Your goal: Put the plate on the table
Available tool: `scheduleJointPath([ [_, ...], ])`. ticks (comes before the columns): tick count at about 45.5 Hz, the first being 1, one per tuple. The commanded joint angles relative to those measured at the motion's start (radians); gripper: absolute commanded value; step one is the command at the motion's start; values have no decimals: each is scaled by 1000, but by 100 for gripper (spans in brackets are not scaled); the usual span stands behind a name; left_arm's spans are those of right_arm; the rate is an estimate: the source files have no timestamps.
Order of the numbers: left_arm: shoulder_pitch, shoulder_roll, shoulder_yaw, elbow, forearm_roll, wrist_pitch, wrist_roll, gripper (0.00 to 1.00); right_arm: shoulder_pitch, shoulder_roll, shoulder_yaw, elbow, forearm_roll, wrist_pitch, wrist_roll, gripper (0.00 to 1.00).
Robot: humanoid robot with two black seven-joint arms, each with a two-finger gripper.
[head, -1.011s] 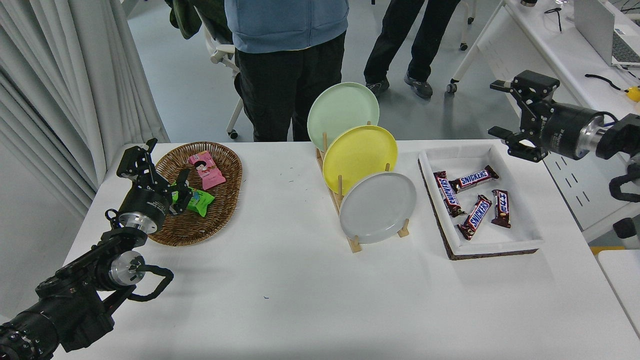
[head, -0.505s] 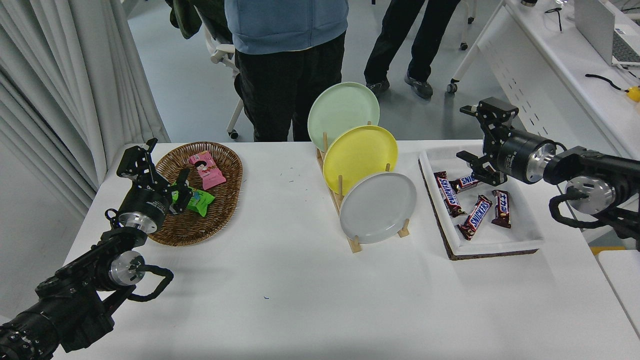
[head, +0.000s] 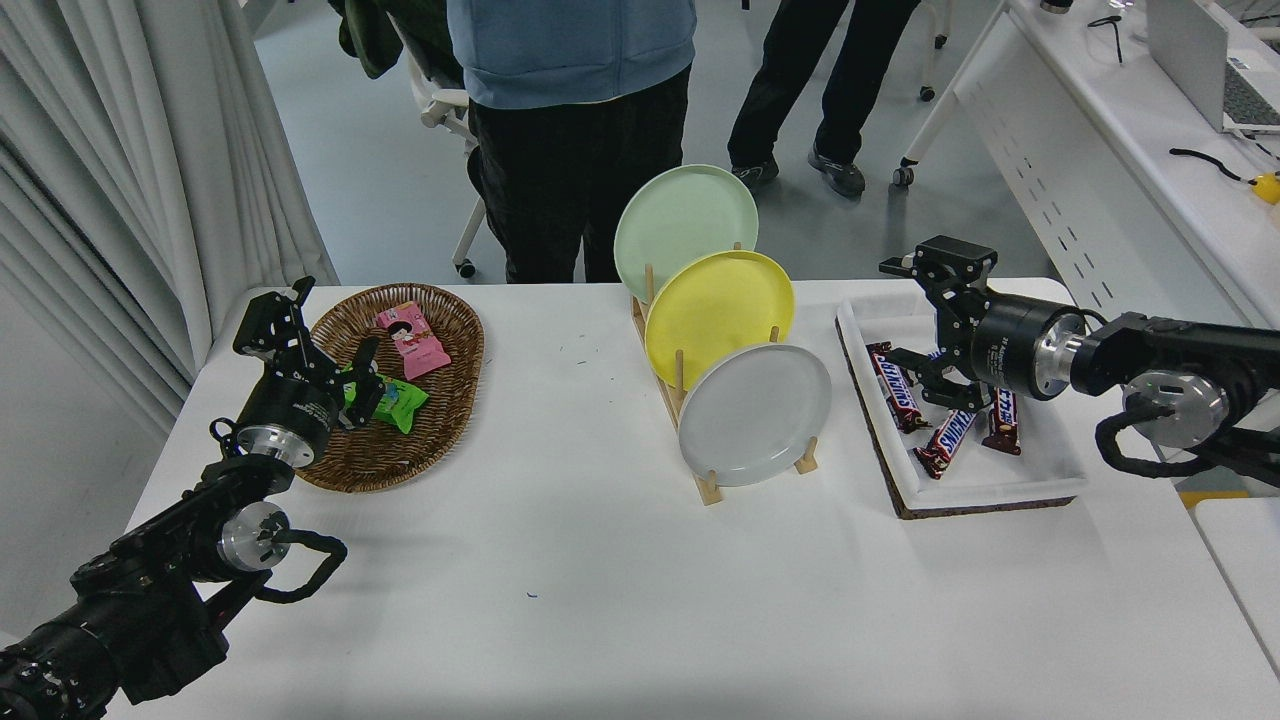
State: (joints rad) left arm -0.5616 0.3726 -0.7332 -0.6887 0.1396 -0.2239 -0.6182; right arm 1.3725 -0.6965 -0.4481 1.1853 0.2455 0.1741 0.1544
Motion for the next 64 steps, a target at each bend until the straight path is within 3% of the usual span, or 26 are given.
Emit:
scheduleJointPath([
  [1, 0, 0, 0, 0, 0, 0, 0, 100, 10, -1, -4, 14, 135, 21, -202, 100],
  [8, 0, 0, 0, 0, 0, 0, 0, 100, 10, 3, 35, 2, 176, 11, -269, 100],
  [18, -1, -1, 0, 0, 0, 0, 0, 100, 3, 77, 134, -24, 179, -38, -269, 100],
  [27, 0, 0, 0, 0, 0, 0, 0, 100, -18, 150, 200, -133, 175, -157, -269, 100],
  [51, 0, 0, 0, 0, 0, 0, 0, 100, -35, 160, 278, -162, 175, -202, -271, 100],
  [64, 0, 0, 0, 0, 0, 0, 0, 100, -67, 195, 296, -174, 195, -288, -274, 100],
])
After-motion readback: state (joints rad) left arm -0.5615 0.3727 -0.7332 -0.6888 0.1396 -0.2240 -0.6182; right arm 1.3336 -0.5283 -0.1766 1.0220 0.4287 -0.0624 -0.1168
